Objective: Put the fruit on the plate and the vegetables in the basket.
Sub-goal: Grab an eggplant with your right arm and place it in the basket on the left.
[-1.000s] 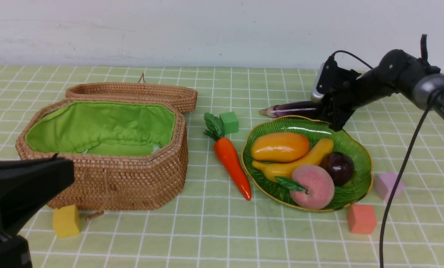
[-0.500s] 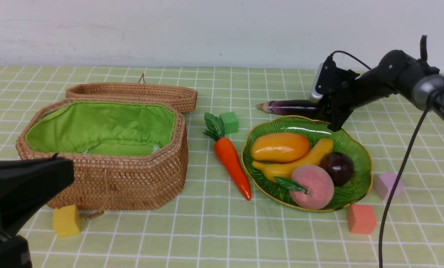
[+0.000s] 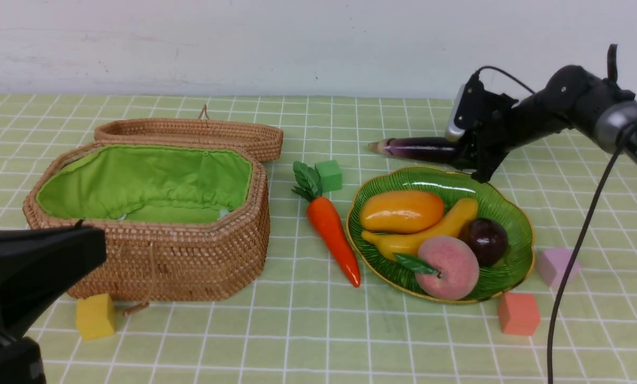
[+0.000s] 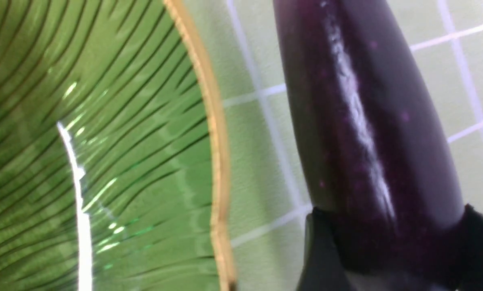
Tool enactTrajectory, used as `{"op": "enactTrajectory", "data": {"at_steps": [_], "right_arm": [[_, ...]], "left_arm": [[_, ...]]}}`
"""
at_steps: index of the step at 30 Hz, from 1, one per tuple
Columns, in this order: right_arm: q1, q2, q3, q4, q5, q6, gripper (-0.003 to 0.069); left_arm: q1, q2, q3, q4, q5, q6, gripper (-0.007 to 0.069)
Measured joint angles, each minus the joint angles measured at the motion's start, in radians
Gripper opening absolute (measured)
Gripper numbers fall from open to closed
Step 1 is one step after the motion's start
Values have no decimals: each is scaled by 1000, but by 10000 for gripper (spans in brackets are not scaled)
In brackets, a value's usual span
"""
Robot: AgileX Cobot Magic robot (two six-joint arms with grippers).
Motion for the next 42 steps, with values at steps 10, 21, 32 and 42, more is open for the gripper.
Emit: {"op": "enactTrajectory", "data": {"at_steps": [10, 21, 32, 42], "right_arm": [[0, -90, 0, -47, 67, 141, 402], [0, -171, 0, -136, 225, 358, 401], [0, -251, 0, -143, 414, 511, 401], [87, -317, 0, -208, 468, 659, 401]], "left_arm": [[0, 0, 0, 0, 0, 0, 6], [0, 0, 0, 0, 0, 0, 6], [0, 0, 0, 36, 2, 1, 6], [0, 0, 0, 87, 49, 1, 8]]}}
